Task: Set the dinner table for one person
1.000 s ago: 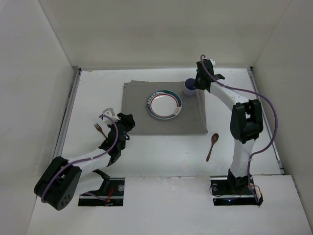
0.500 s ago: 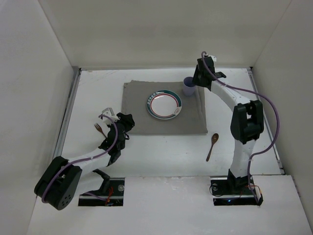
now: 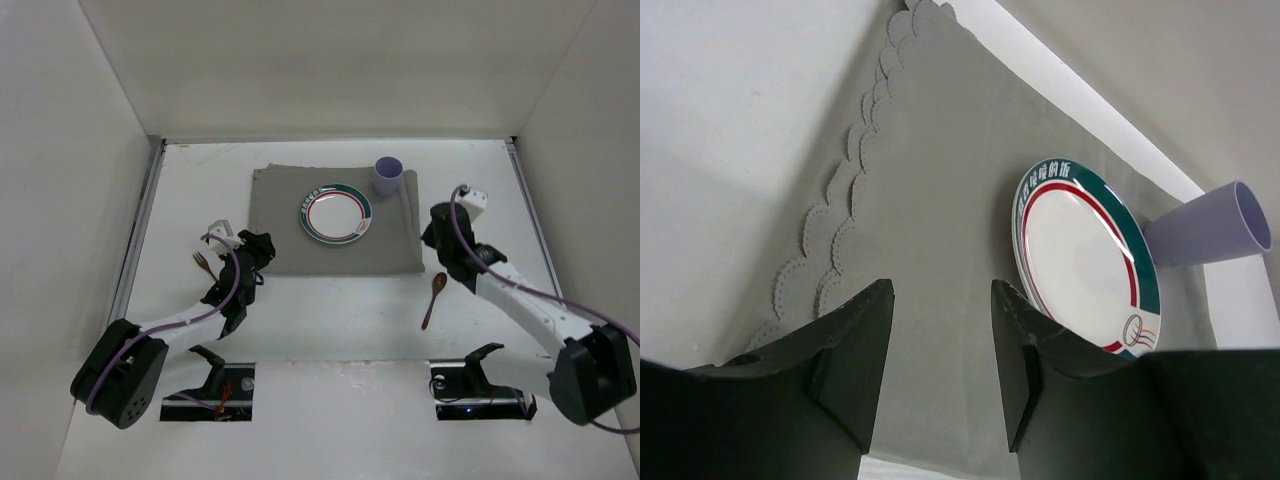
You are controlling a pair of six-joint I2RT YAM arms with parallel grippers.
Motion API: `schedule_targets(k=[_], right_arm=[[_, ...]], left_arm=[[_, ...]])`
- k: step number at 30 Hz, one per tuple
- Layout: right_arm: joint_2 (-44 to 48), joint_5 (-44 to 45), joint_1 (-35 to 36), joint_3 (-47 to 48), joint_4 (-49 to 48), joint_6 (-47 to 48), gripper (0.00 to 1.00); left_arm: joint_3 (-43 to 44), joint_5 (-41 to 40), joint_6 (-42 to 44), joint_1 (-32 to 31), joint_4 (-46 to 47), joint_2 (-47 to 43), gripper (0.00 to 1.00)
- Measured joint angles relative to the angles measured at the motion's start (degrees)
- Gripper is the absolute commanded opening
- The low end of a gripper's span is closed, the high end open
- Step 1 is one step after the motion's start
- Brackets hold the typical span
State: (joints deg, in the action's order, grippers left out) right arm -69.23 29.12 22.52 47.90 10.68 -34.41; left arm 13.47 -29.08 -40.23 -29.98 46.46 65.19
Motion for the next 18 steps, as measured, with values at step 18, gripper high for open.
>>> schedule_targets(k=[18], right_arm=[[12.0, -0.3, 7.6, -19.9, 19.7, -21.9, 0.38]], left_arm=[[0.0, 3.2, -2.7, 1.5, 0.0, 2.2, 0.42]])
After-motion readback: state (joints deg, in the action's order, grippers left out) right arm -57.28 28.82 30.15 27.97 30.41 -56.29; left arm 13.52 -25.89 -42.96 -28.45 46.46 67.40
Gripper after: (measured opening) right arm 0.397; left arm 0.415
